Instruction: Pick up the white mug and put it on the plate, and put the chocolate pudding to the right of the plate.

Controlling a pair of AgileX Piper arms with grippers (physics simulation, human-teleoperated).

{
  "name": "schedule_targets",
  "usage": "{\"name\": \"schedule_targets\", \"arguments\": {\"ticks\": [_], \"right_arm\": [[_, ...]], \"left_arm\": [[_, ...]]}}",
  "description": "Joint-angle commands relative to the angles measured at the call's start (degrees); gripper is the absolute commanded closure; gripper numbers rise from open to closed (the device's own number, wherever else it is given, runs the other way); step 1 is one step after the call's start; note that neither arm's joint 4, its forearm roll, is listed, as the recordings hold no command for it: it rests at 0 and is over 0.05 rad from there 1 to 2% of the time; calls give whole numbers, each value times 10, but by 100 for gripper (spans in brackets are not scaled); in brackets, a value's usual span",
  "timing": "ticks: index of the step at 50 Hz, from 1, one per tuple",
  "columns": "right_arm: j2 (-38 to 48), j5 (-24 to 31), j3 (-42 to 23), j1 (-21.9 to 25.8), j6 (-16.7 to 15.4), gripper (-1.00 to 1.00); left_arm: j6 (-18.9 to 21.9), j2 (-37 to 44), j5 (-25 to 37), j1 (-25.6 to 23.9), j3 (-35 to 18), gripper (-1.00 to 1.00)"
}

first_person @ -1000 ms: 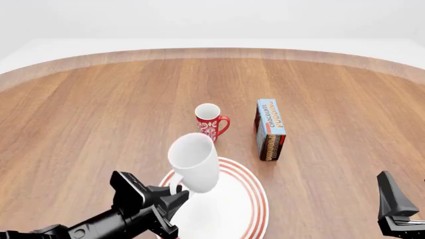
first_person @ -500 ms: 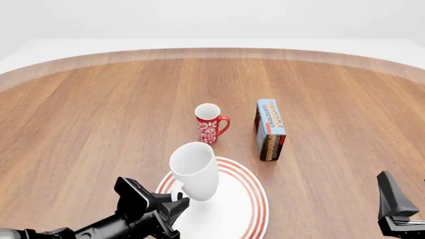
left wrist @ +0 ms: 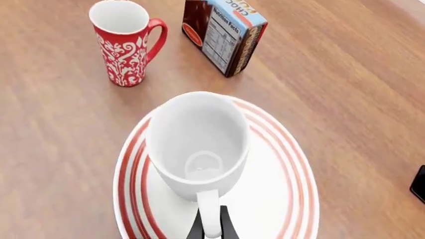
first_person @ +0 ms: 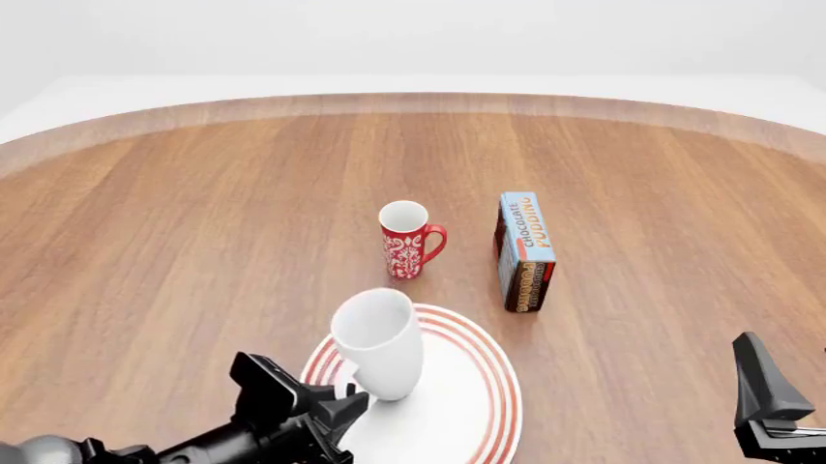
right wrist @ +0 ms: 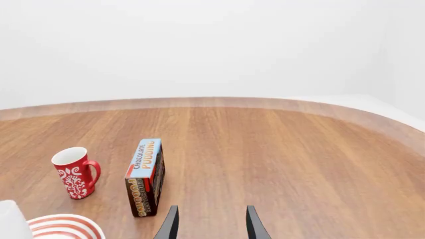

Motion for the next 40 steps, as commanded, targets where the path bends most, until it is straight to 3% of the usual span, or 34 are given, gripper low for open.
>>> {"name": "schedule_targets", "arguments": {"ticks": [1,9,10,24,40], "right_arm": [[0,0,0,0,0,-100],[0,0,0,0,0,-100],[0,0,0,0,0,-100],[0,0,0,0,0,-100],[0,0,0,0,0,-100]], "left_arm": [[-5,22,-18,0,-1,100],[-9,34,-23,-1,-2,100],[-9,35,-24,-1,-3,-100],[-14,42,-29,-4,-1,-100],[-4,-1,8,2,1,-100]]}}
